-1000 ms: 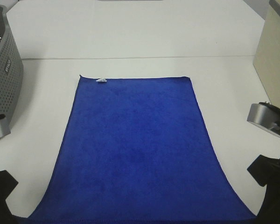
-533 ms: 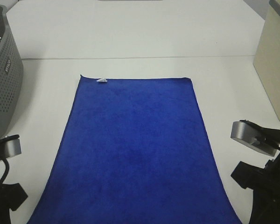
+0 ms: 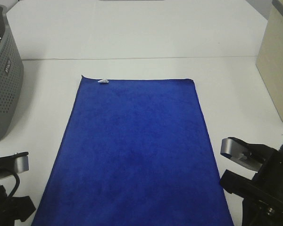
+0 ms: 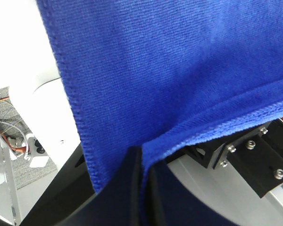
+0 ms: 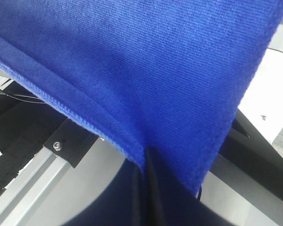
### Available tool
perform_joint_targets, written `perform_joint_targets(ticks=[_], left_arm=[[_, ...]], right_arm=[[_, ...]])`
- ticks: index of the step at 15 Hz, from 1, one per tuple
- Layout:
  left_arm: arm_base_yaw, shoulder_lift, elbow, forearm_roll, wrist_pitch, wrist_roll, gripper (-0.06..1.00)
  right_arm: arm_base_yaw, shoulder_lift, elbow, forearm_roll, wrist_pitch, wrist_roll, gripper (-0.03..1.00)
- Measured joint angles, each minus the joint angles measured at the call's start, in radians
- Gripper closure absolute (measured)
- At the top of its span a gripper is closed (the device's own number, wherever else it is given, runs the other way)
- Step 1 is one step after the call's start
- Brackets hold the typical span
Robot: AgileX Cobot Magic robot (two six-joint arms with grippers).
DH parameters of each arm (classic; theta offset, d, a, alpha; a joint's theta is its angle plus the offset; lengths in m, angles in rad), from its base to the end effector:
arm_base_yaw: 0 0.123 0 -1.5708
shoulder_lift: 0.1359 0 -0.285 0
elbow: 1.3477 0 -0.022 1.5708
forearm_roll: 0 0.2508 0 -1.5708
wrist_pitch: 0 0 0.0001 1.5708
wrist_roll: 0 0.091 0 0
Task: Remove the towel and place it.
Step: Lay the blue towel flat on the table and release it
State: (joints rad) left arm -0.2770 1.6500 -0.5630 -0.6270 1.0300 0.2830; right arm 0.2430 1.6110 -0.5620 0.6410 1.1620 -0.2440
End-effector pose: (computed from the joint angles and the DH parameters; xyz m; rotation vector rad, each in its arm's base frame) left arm 0.1673 -0.0952 0.1288 -0.1375 -2.6322 0.6153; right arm 0.1599 0.0911 0.1426 0.0722 -2.5317 -0.6614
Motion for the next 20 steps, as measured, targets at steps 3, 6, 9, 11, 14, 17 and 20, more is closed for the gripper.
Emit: perform_joint_targets(ticks=[3, 6, 9, 11, 14, 17, 20], left_arm=[[0.000, 0.062, 0.000, 0.001, -0.018, 0.016, 0.94], [0.000, 0.087, 0.000, 0.000, -0.038, 0.019, 0.94], [0.000, 0.087, 0.000, -0.001, -0.044, 0.019, 0.94], [0.000, 0.087, 0.000, -0.004, -0.047, 0.019, 0.94], [0.000, 0.087, 0.000, 0.005, -0.049, 0.019, 0.93], [0.004, 0.088, 0.002, 0.021, -0.050, 0.019, 0.89], [0.005, 0.088, 0.006, 0.035, -0.052, 0.019, 0.88]], right_arm=[[-0.001, 0.079, -0.001, 0.015, -0.019, -0.024, 0.95], [-0.001, 0.150, 0.001, 0.026, -0.045, -0.047, 0.95], [-0.001, 0.164, 0.001, 0.026, -0.049, -0.050, 0.95], [-0.001, 0.164, 0.001, 0.024, -0.050, -0.055, 0.95], [-0.001, 0.164, 0.001, 0.000, -0.049, -0.055, 0.95], [-0.001, 0.164, 0.001, -0.030, -0.049, -0.055, 0.95], [-0.001, 0.164, 0.001, -0.049, -0.049, -0.055, 0.95]])
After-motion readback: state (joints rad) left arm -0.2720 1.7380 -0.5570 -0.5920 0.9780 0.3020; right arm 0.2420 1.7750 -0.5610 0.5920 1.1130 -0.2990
